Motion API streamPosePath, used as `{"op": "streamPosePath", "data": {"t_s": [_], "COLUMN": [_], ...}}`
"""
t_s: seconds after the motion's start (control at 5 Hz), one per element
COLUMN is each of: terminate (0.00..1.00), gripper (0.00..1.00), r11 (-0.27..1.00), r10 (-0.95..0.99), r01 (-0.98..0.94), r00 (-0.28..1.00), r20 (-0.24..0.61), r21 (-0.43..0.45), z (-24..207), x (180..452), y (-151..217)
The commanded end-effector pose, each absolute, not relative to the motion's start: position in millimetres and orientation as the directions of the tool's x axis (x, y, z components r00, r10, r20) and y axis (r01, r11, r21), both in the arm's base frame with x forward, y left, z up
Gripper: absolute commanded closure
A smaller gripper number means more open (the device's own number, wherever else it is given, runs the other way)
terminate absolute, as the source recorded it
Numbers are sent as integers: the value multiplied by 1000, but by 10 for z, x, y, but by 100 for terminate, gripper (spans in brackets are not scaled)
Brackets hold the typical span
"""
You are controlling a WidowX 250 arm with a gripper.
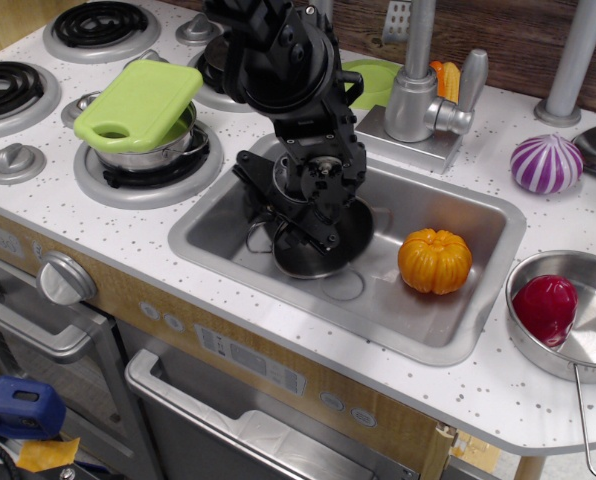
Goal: Flip pot upright in sink
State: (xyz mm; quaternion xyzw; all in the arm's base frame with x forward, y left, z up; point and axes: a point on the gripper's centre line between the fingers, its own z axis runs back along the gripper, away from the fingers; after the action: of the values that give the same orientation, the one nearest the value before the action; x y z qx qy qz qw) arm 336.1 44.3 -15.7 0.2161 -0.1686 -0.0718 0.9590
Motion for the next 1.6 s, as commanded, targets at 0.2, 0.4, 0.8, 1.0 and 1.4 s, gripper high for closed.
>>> {"op": "streamPosePath", "data": {"t_s": [0.2, 0.4, 0.8, 1.0, 1.4], "terminate": [0, 0, 0, 0, 0], "gripper": [0, 0, 0, 100, 0], "r11": [920, 924, 911, 915, 949], "r10": [-139, -54, 198, 262, 254], "r01": [-11, -72, -239, -283, -266], "r00": [925, 948, 968, 959, 963], "r20": [352, 314, 152, 110, 91], "r21": [392, 376, 335, 286, 170], "z": [153, 196, 287, 296, 320], "x": [3448, 3413, 3378, 3330, 3325], "y": [289, 218, 255, 342, 414]}}
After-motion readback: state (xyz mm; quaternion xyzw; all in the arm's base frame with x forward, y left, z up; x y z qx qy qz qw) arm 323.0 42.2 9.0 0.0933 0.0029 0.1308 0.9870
